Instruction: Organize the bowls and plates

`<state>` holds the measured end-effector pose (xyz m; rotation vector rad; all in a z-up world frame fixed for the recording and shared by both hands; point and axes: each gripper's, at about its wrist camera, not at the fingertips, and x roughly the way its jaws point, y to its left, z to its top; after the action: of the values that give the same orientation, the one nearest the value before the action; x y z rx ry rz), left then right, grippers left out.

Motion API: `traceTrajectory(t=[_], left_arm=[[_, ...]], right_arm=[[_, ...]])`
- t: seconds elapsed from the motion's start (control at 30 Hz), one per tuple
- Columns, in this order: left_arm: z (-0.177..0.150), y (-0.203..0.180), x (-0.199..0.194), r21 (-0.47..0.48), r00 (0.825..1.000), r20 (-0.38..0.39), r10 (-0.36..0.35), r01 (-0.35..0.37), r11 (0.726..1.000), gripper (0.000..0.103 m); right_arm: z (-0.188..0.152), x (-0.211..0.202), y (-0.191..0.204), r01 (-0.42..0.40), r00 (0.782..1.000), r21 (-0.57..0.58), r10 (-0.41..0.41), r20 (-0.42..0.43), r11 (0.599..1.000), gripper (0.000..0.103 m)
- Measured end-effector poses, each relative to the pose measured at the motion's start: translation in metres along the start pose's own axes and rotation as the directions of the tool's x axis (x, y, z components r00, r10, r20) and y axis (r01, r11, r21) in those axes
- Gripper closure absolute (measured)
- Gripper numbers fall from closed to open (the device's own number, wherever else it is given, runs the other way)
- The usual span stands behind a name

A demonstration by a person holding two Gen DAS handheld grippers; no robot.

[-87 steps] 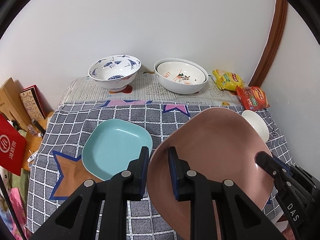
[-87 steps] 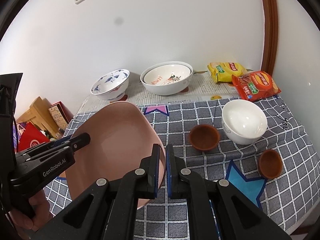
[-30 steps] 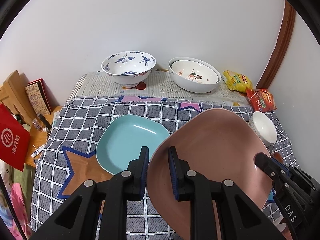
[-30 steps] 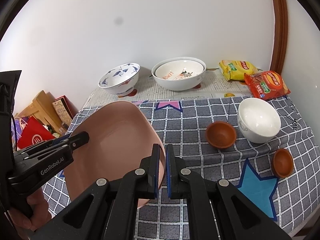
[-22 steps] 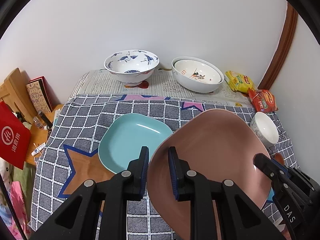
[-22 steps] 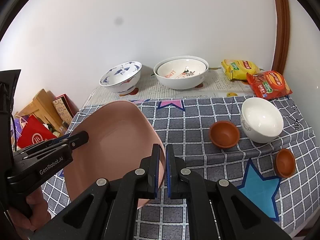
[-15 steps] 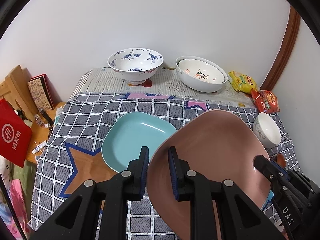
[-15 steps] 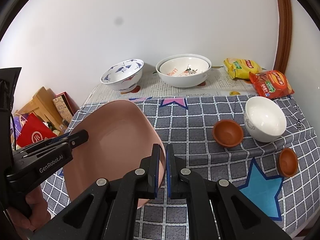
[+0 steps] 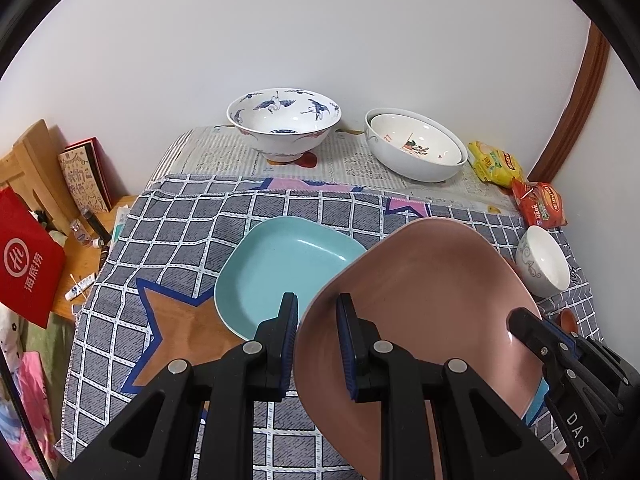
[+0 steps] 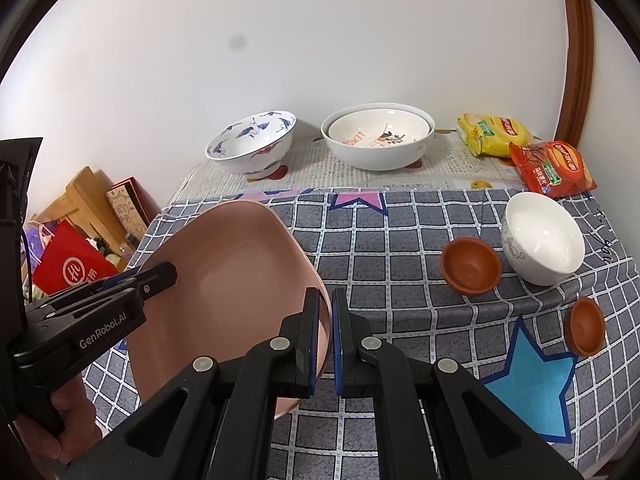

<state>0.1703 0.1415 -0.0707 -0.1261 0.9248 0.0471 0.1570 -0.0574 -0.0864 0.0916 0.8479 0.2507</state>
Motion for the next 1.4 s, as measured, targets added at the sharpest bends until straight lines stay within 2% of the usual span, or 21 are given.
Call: traceTrajectory(t=[0.43, 0.83, 1.07, 1.4], left_arm=[[0.005, 0.021, 0.008, -0.029, 1.0, -0.004, 0.008, -0.009, 1.0, 0.084], [0.017, 0.051, 0.018, -0.078, 0.999, -0.004, 0.037, -0.038, 0.996, 0.084], [0.018, 0.072, 0.036, -0.124, 0.998, -0.031, 0.057, -0.06, 0.991, 0.084], [0.019, 0.086, 0.073, -0.165, 0.993, -0.091, 0.07, -0.084, 0.983, 0.084]], right_arm=[[0.003, 0.017, 0.016, -0.015, 1.0, -0.025, 0.014, -0.02, 1.0, 0.097], [0.019, 0.033, 0.041, -0.041, 0.999, -0.074, 0.041, -0.001, 0.996, 0.097], [0.025, 0.056, 0.06, -0.055, 0.998, -0.115, 0.053, -0.022, 0.992, 0.097], [0.027, 0.1, 0.068, -0.076, 0.994, -0.136, 0.065, -0.084, 0.988, 0.096]])
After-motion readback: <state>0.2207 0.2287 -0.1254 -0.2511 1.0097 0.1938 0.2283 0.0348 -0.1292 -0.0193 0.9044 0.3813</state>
